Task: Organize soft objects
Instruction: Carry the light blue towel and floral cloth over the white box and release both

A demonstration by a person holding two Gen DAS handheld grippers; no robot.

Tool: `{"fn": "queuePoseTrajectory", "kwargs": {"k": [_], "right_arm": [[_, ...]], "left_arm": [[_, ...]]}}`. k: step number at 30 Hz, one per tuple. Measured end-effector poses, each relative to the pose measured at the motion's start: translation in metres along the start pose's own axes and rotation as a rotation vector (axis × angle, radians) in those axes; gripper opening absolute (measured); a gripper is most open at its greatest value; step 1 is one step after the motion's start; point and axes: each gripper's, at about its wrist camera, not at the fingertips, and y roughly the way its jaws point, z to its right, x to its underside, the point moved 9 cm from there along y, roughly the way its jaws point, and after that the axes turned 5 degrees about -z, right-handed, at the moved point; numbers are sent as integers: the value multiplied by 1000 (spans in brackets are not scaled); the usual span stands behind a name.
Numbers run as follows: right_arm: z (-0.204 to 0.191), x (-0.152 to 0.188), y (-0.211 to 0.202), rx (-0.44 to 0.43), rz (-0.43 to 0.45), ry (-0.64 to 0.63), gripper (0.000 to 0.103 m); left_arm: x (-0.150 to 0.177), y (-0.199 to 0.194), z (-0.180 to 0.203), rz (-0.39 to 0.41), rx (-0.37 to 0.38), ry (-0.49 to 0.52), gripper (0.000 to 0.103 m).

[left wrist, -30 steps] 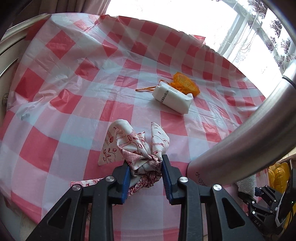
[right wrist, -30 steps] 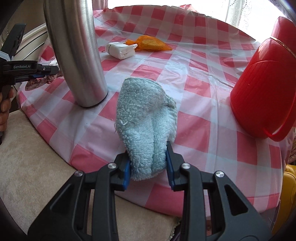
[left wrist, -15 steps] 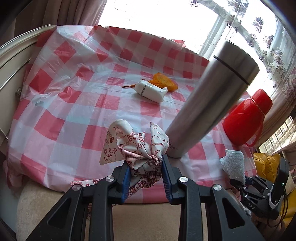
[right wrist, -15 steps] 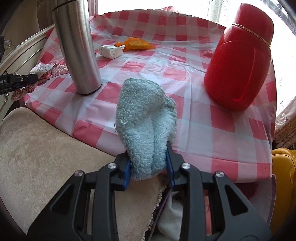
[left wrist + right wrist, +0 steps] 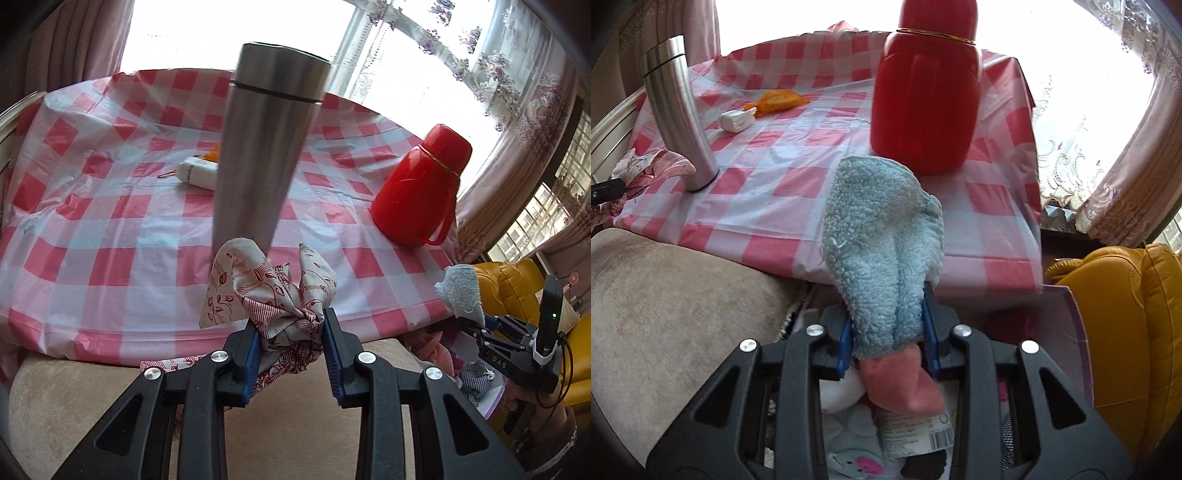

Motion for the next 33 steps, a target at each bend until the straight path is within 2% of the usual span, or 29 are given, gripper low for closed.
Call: {"fn": "queuePoseTrajectory", "kwargs": {"k": [7,14,26,29,33], "right_arm": [[46,28,-8,64,-25,70,35],[75,49,-13,126,-49,107,35],[110,73,-20,167,-78,177,39],[113,76,-19,155,-87,190,46],[115,77,-19,153,-91,201,47]], "left_arm": [[18,13,74,-51,91,119,32],[45,27,141,-127,185,233,32],[85,39,212,-228,295,352,32],[95,39,226,-259,337,380,42],[99,38,232,-271,344,398,49]]}}
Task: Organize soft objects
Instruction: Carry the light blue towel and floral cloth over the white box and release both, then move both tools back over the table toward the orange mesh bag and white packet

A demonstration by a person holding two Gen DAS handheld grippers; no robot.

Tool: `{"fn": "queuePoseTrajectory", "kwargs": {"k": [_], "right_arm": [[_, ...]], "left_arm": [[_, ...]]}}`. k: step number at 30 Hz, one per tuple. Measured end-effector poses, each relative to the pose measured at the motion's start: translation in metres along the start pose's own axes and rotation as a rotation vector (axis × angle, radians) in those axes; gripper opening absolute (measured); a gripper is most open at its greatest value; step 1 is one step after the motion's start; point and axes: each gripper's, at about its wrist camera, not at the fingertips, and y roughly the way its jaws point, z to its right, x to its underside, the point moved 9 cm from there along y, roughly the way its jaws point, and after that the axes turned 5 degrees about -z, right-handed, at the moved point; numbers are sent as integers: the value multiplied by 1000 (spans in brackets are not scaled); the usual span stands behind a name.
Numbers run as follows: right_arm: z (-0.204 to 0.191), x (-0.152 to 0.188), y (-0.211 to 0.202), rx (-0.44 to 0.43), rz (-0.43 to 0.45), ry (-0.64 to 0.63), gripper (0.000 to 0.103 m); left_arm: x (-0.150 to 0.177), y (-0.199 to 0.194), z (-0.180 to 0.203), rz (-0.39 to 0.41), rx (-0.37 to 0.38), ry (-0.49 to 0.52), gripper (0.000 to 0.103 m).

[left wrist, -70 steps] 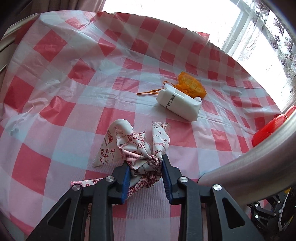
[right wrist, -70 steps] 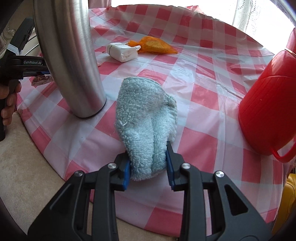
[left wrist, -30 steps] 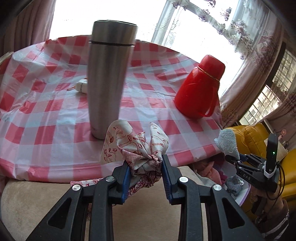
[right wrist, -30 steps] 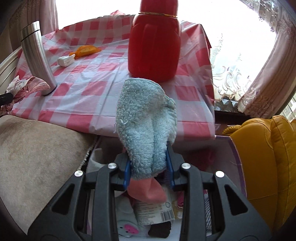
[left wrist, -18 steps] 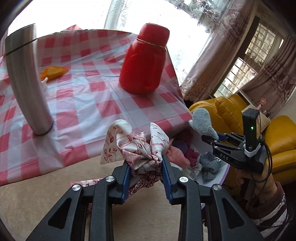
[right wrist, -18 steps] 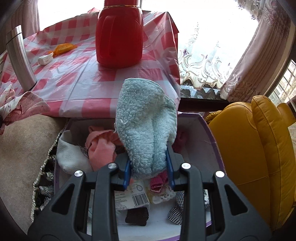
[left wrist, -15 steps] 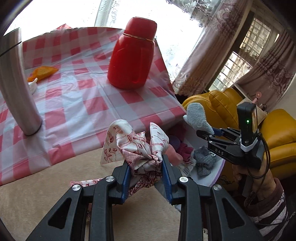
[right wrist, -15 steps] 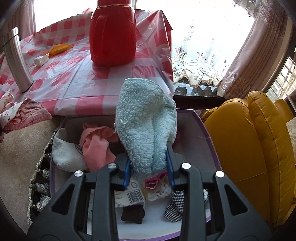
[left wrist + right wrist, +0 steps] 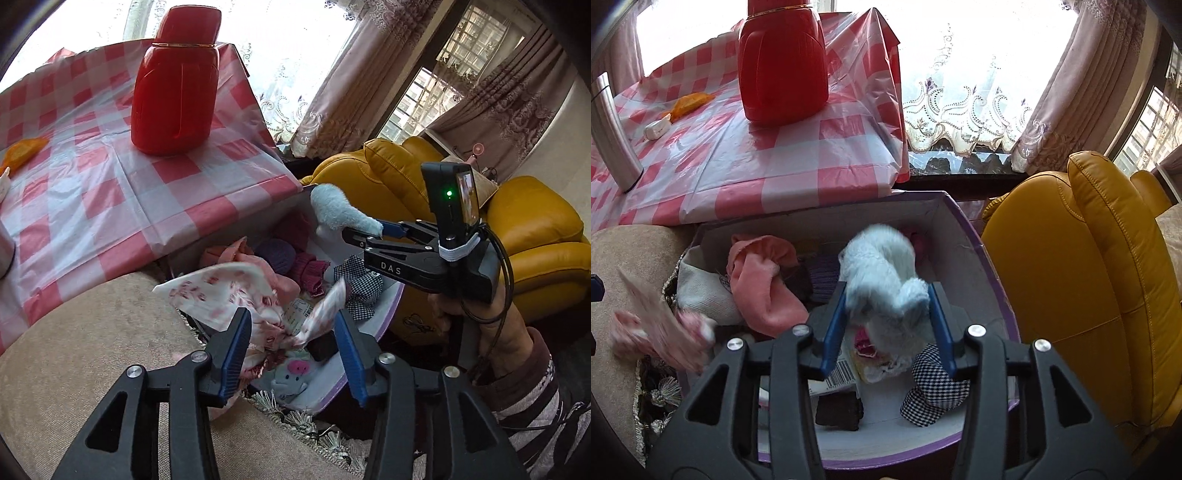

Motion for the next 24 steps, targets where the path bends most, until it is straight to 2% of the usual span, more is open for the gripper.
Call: {"fn": "queuePoseTrajectory", "kwargs": {"k": [4,11,17,24], "right_arm": [[-9,-2,-3,-13,4,-18,47],[-38,-10,-11,-29,17,-78,47],[-76,-18,-19,-60,24,-136,47],[-122,-30,-24,-88,25,-216,55]], "left_arm": [[-1,-5,-5,10,7,-22,55],[3,-23,-28,51,-42,-53,56],[16,-55,-81,108,-138,-147,56],[51,-104,-160,184,-251,-301,56]]}}
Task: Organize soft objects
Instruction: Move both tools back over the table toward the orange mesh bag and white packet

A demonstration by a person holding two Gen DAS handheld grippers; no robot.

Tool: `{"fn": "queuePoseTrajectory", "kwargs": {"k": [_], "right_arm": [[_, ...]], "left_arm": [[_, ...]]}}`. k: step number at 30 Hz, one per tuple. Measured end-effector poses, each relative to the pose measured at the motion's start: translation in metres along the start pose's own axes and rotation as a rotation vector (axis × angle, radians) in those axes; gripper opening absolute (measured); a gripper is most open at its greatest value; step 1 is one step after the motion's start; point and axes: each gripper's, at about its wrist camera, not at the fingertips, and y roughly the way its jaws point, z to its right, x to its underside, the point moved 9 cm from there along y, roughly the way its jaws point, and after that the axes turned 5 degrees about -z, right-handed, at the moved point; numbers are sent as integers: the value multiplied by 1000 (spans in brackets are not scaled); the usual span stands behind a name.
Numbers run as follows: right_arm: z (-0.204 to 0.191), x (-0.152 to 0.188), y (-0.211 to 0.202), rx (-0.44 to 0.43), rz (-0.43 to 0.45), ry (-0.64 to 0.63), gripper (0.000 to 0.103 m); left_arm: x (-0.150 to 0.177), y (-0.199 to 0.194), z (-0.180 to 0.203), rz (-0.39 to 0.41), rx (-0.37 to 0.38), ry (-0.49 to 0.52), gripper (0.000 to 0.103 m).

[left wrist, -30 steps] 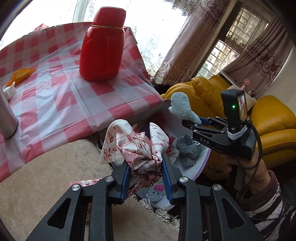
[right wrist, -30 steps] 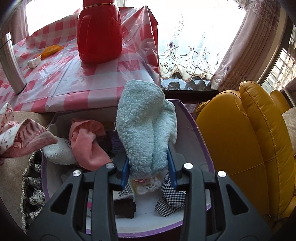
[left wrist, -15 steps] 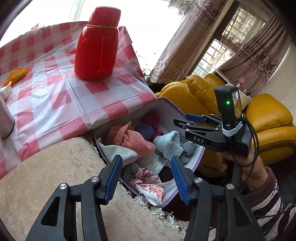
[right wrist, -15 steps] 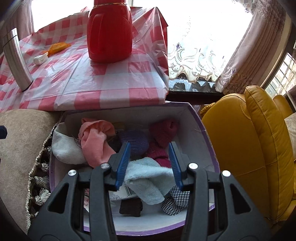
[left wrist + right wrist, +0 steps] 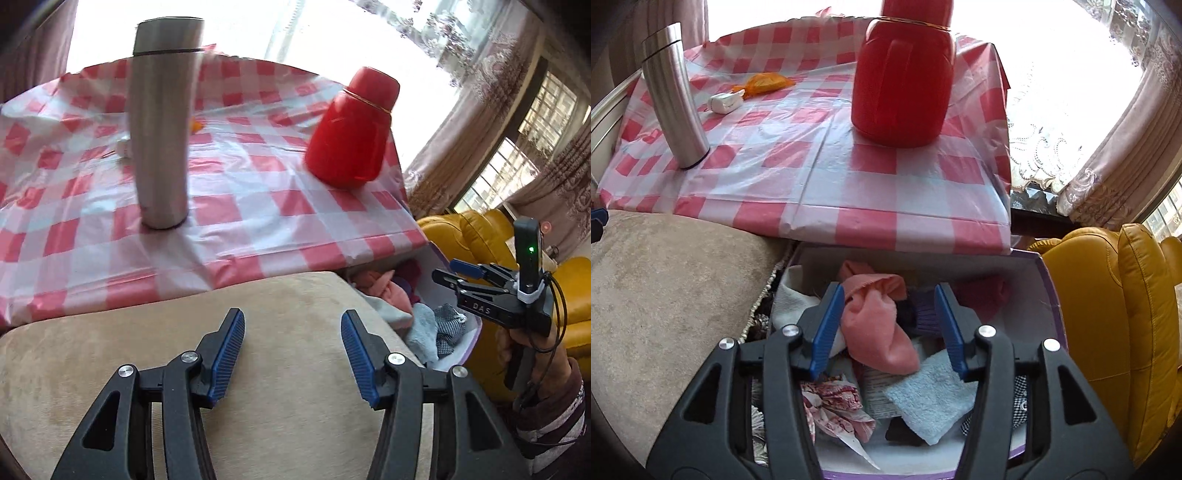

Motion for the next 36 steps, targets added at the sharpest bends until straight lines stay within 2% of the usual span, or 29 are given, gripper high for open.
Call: {"fn": "queuePoseTrajectory", "kwargs": {"k": [8,12,15,24,32,36], "right_arm": [[-41,-32,8,-21,0,-58,58],[-61,-49,15,-35,-1,-85,59],[-76,-62,20,-41,2,-109,59],[-114,-108,35,-93,21,-163,65],[-135,-165,46,-102,74,-209,70],[-143,-195,55,-107,105,-232,76]], "left_arm": [[0,-23,-95,38,-83,-171,56],[-9,-30,-128,57,-120,-208,57],[-17,-34,-147,69,-142,-223,62],[-54,-23,-193,63,-182,-190,69],[-118,1,-224,69,-203,-110,84],[-151,22,-235,53,-210,-68,85]]}}
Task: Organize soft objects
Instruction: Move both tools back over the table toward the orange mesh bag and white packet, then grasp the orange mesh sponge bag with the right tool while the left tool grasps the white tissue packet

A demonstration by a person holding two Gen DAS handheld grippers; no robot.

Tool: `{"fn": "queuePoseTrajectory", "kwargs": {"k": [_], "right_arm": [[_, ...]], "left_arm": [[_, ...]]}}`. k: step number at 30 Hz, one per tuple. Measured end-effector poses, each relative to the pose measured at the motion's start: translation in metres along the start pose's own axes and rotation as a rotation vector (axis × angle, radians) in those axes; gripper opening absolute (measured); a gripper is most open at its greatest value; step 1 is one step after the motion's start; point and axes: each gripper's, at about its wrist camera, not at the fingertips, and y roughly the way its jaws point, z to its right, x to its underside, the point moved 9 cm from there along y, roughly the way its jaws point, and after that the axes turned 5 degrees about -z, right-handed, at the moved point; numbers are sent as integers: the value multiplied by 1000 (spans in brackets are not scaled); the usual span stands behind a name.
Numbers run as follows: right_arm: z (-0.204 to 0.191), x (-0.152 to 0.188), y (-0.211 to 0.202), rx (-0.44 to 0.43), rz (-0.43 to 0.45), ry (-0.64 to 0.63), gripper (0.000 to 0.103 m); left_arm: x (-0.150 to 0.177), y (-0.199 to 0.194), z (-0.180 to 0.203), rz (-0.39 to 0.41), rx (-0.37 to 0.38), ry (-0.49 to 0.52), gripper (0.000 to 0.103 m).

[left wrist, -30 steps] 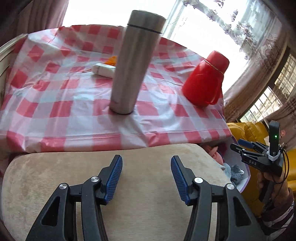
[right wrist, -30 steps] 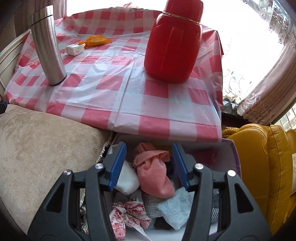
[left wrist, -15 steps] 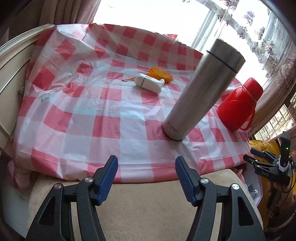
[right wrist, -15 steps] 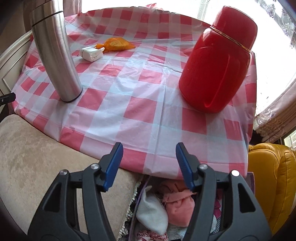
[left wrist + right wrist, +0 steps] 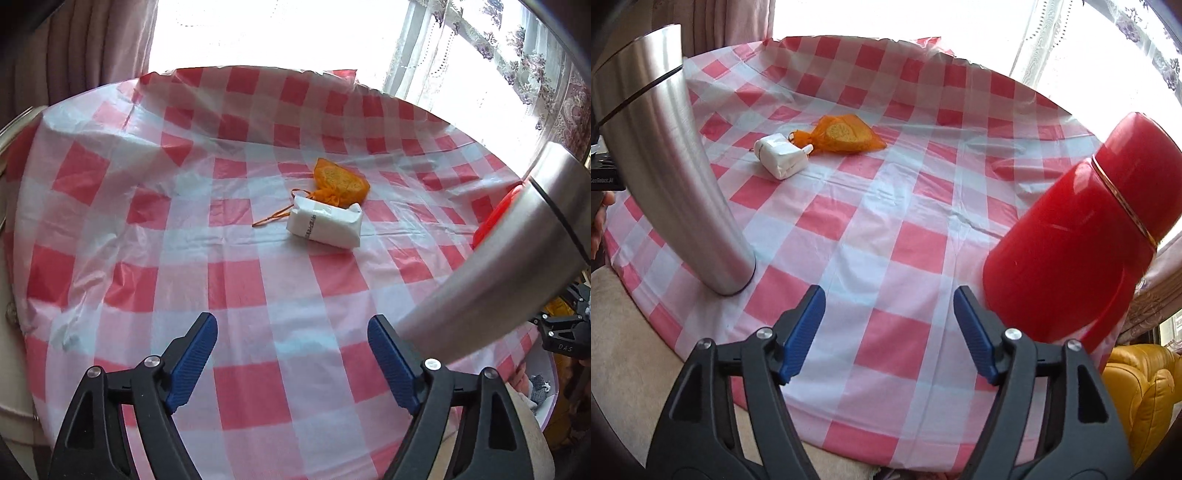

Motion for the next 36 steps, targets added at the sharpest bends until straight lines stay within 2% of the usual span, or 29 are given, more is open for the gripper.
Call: {"fn": "queuePoseTrajectory", "kwargs": {"k": [3,7,12,17,21,25,30,32,34,36], "right_arm": [[3,-21,12,2,8,-2,81],[10,-52,29,3,19,20,87],[12,-93,49,-22,49,36,91],[7,-135,78,-43,64,16,92],[-12,-165,98,-100,90,-39,95],[-32,-187,127,-155,71,-95,95],[-43,-205,162,-196,5,-4,96],[-47,-211,174,-187,-14,22,96],[-53,-217,184,-176,-30,23,96],[-59,-221,194,-156,-45,3,96]], "left_arm": [[-22,17,1,-6,18,15,89],[-43,43,14,-32,33,107,101],[-66,77,22,-67,85,133,102],[-76,106,30,-107,101,150,103],[-77,125,31,-124,98,141,103],[-75,138,33,-132,92,146,103],[-77,145,33,-104,83,137,102],[-76,148,33,-100,83,135,101],[-74,152,32,-109,71,140,93],[-75,151,31,-99,58,140,91]]}}
